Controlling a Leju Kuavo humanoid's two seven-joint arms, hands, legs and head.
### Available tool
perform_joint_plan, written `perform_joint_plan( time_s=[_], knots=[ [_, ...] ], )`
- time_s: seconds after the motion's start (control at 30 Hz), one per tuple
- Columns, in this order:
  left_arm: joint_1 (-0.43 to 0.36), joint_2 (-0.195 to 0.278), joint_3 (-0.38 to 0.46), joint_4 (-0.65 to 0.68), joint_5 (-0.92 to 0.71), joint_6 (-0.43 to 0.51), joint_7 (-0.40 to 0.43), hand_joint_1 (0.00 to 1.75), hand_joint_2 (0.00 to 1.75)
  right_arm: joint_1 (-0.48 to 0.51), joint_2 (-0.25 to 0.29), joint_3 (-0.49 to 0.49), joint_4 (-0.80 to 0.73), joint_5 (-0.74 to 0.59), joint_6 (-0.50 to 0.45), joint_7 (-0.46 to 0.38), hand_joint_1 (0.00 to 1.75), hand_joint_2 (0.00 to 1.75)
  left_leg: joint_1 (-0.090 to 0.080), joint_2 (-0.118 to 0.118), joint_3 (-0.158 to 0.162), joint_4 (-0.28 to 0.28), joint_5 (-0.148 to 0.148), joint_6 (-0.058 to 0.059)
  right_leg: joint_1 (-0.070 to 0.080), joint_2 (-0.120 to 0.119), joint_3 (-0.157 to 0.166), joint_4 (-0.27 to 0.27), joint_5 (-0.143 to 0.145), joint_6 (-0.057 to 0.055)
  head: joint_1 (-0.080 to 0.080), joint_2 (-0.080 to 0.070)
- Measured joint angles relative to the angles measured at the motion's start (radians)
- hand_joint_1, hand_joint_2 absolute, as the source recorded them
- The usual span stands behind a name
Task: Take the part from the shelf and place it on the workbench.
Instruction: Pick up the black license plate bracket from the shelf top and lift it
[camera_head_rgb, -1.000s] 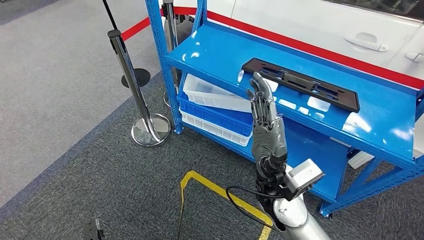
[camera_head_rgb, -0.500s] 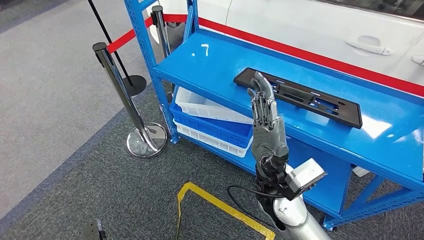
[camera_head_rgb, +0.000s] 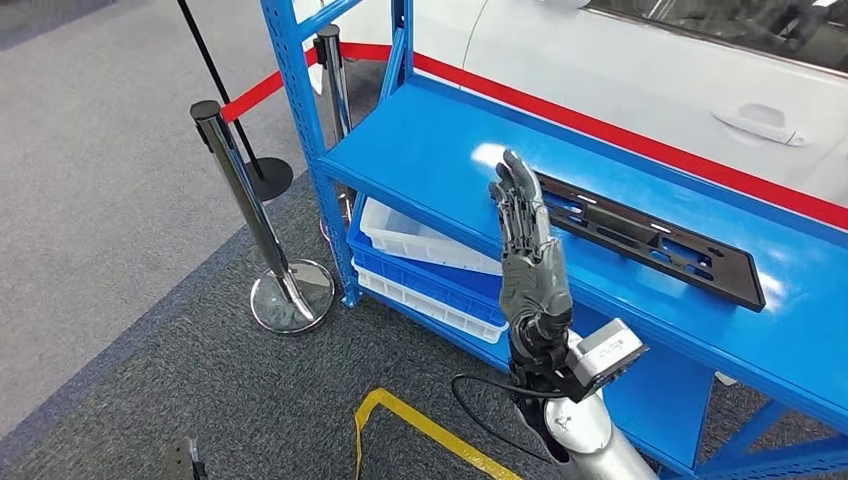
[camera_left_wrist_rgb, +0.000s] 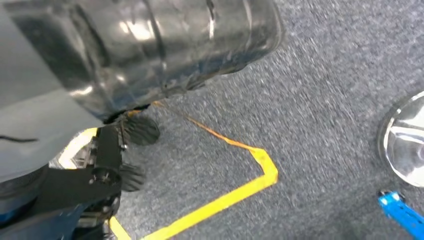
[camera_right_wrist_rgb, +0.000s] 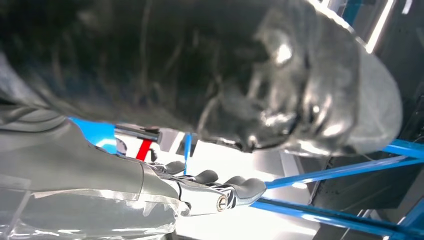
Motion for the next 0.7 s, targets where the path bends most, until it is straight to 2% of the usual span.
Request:
perform_joint_plan(
  time_s=[0.03, 0.07, 0.1, 0.13, 0.2, 0.23, 0.3, 0.37, 0.4, 0.43, 0.47, 0.53, 0.57, 0.6, 0.63, 0.67, 0.7],
  knots=[
    [0.0, -0.001, -0.001, 0.0, 0.0, 0.0, -0.001, 0.0, 0.0, 0.0, 0.0, 0.0, 0.001, 0.0, 0.0, 0.0, 0.0, 0.0, -0.001, -0.002, 0.015, 0.003, -0.012, -0.003, 0.003, 0.0, 0.005, -0.067, 0.063, -0.006, 0.0, 0.0],
    [-0.001, -0.002, -0.001, 0.0, 0.0, 0.0, -0.002, 0.0, 0.0, 0.0, 0.0, 0.0, 0.001, 0.0, 0.001, 0.0, 0.0, 0.0, -0.002, -0.004, 0.023, 0.006, -0.024, -0.008, 0.006, 0.001, 0.01, -0.118, 0.114, -0.011, 0.0, 0.0],
    [-0.001, -0.004, -0.002, 0.001, 0.0, -0.001, -0.004, 0.0, 0.0, 0.0, 0.0, 0.0, 0.002, 0.0, 0.002, 0.0, 0.0, 0.0, -0.003, -0.006, 0.026, 0.009, -0.035, -0.014, 0.009, 0.002, 0.013, -0.152, 0.152, -0.016, 0.0, 0.0],
    [-0.002, -0.005, -0.003, 0.001, -0.001, -0.002, -0.005, 0.0, 0.0, 0.0, -0.001, 0.0, 0.002, 0.0, 0.003, 0.0, 0.0, 0.0, -0.003, -0.007, 0.03, 0.013, -0.042, -0.019, 0.01, 0.002, 0.012, -0.167, 0.165, -0.02, 0.0, 0.0],
    [-0.002, -0.004, -0.003, 0.001, -0.001, -0.003, -0.006, 0.0, 0.0, -0.001, -0.001, 0.0, 0.001, -0.002, 0.008, -0.001, 0.0, 0.0, -0.002, -0.006, 0.03, 0.022, -0.046, -0.028, 0.008, 0.002, 0.023, -0.172, 0.164, -0.026, 0.0, 0.0],
    [-0.003, -0.003, -0.004, 0.001, -0.001, -0.003, -0.006, 0.0, 0.0, -0.003, -0.001, 0.0, 0.0, -0.003, 0.011, -0.001, 0.0, 0.0, -0.002, -0.005, 0.022, 0.044, -0.046, -0.032, 0.006, 0.002, 0.031, -0.178, 0.161, -0.031, 0.001, 0.0],
    [-0.005, -0.002, -0.005, 0.001, -0.002, -0.004, -0.004, 0.0, 0.0, -0.004, -0.001, 0.0, -0.001, -0.005, 0.016, -0.002, 0.0, 0.0, 0.003, -0.002, -0.03, 0.136, -0.066, -0.044, 0.0, 0.002, 0.045, -0.188, 0.158, -0.037, 0.0, 0.0],
    [-0.005, -0.002, -0.006, 0.001, -0.002, -0.006, -0.001, 0.0, 0.0, -0.004, -0.001, 0.0, -0.001, -0.008, 0.02, -0.002, 0.0, 0.0, 0.01, 0.0, -0.105, 0.247, -0.119, -0.057, -0.001, 0.005, 0.052, -0.191, 0.151, -0.041, -0.002, 0.0],
    [-0.004, -0.002, -0.007, 0.001, -0.001, -0.006, 0.001, 0.0, 0.0, -0.004, -0.001, 0.0, 0.0, -0.01, 0.021, -0.002, 0.0, 0.0, 0.014, 0.001, -0.133, 0.278, -0.139, -0.063, -0.002, 0.01, 0.055, -0.191, 0.148, -0.041, -0.002, 0.0],
    [-0.004, -0.002, -0.007, 0.001, -0.001, -0.006, 0.001, 0.0, 0.0, -0.004, -0.001, 0.0, 0.0, -0.012, 0.021, -0.002, 0.0, 0.0, 0.018, 0.001, -0.147, 0.279, -0.139, -0.067, -0.003, 0.017, 0.057, -0.191, 0.146, -0.04, -0.002, 0.0],
    [-0.003, -0.002, -0.007, 0.001, -0.001, -0.007, 0.002, 0.0, 0.0, -0.004, -0.001, 0.0, 0.0, -0.016, 0.021, -0.002, 0.0, 0.0, 0.021, 0.001, -0.145, 0.249, -0.115, -0.071, -0.004, 0.025, 0.059, -0.19, 0.144, -0.038, -0.002, 0.0],
    [-0.002, -0.002, -0.008, 0.001, 0.0, -0.008, 0.004, 0.0, 0.0, -0.004, -0.001, 0.0, 0.0, -0.022, 0.023, -0.002, 0.0, 0.0, 0.027, -0.016, -0.109, 0.122, -0.025, -0.074, -0.007, 0.042, 0.062, -0.186, 0.141, -0.033, -0.002, 0.0],
    [-0.002, -0.002, -0.008, 0.001, 0.0, -0.009, 0.005, 0.0, 0.0, -0.005, -0.001, 0.0, 0.001, -0.026, 0.023, -0.002, 0.0, 0.0, 0.028, -0.027, -0.092, 0.067, -0.001, -0.071, -0.008, 0.051, 0.062, -0.185, 0.141, -0.029, -0.001, 0.0],
    [-0.002, -0.002, -0.008, 0.001, 0.0, -0.01, 0.006, 0.0, 0.0, -0.005, -0.001, 0.0, 0.001, -0.03, 0.024, -0.002, 0.0, 0.0, 0.027, -0.037, -0.08, 0.031, 0.013, -0.065, -0.009, 0.06, 0.059, -0.183, 0.142, -0.023, -0.001, 0.0],
    [-0.001, -0.002, -0.008, 0.001, 0.0, -0.011, 0.007, 0.0, 0.0, -0.005, -0.001, 0.0, 0.001, -0.033, 0.025, -0.003, 0.0, 0.0, 0.025, -0.041, -0.075, 0.018, 0.016, -0.057, -0.009, 0.069, 0.058, -0.183, 0.142, -0.016, -0.001, 0.0],
    [-0.001, -0.002, -0.008, 0.001, 0.001, -0.011, 0.008, 0.0, 0.0, -0.005, -0.001, 0.0, 0.002, -0.035, 0.025, -0.003, 0.0, 0.0, 0.021, -0.036, -0.071, 0.018, 0.016, -0.048, -0.009, 0.079, 0.056, -0.185, 0.144, -0.008, -0.001, 0.0],
    [-0.001, -0.003, -0.009, 0.001, 0.001, -0.011, 0.008, 0.0, 0.0, -0.005, -0.001, 0.0, 0.002, -0.036, 0.026, -0.003, 0.0, 0.0, 0.023, -0.027, -0.067, 0.014, 0.029, -0.04, -0.009, 0.083, 0.056, -0.184, 0.143, -0.001, -0.001, 0.0]
  ],
)
